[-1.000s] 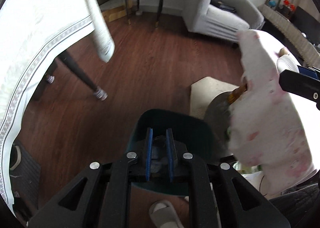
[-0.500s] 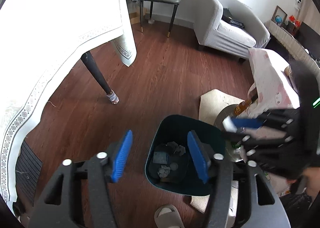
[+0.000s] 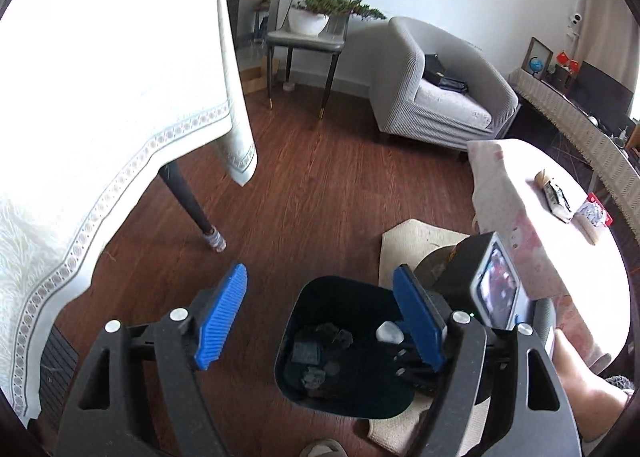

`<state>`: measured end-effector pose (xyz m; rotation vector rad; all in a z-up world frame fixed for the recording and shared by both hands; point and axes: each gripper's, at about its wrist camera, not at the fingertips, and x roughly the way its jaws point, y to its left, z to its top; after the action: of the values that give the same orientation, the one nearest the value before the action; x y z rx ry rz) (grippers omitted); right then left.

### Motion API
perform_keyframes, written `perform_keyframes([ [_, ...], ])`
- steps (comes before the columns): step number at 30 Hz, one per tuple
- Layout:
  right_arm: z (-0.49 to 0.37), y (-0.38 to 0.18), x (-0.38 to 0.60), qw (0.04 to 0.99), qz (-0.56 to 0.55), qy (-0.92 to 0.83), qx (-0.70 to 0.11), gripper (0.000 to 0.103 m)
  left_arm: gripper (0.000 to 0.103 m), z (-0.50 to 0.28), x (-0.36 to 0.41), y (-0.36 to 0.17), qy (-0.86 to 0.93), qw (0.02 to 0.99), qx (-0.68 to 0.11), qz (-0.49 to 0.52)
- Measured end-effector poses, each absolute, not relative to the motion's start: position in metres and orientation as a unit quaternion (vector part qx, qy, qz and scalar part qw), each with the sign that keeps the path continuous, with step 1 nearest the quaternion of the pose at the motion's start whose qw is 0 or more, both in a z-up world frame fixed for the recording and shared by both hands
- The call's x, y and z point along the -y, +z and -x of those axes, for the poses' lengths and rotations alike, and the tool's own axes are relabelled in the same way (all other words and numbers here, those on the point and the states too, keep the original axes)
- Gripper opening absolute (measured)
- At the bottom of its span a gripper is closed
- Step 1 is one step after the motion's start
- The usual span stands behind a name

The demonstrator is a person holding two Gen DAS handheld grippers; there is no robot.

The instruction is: Collect trash

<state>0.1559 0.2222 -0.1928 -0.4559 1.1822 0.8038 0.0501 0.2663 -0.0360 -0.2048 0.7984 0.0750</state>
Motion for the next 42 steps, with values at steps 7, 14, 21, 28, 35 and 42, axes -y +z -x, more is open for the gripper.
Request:
perform_keyframes([
  [7,-0.148,-0.181,-0.22,0.733,0.203,0.38,-0.527,0.048,0.08,-0.046,-0.263,-0.01,0.025,0.931,-0.341,0.131],
  [14,-0.142,-0.147,-0.202,0.751,0.183,0.392,-0.499,0.048,0.08,-0.046,-0.253,0.013,0.016,0.939,-0.314,0.142],
  [21,-0.141,-0.102,-0.173,0.778,0.149,0.398,-0.462,0.048,0.081,-0.05,-0.23,0.028,0.001,0.946,-0.295,0.133],
  [28,-0.137,-0.07,-0.137,0.804,0.128,0.391,-0.428,0.048,0.083,-0.058,-0.208,0.038,-0.01,0.951,-0.281,0.127],
  [35,-0.143,-0.047,-0.086,0.834,0.107,0.36,-0.405,0.048,0.085,-0.072,-0.173,0.041,-0.032,0.954,-0.278,0.11],
  [42,-0.145,-0.036,-0.032,0.858,0.113,0.316,-0.39,0.048,0.089,-0.088,-0.132,0.039,-0.075,0.951,-0.283,0.101],
])
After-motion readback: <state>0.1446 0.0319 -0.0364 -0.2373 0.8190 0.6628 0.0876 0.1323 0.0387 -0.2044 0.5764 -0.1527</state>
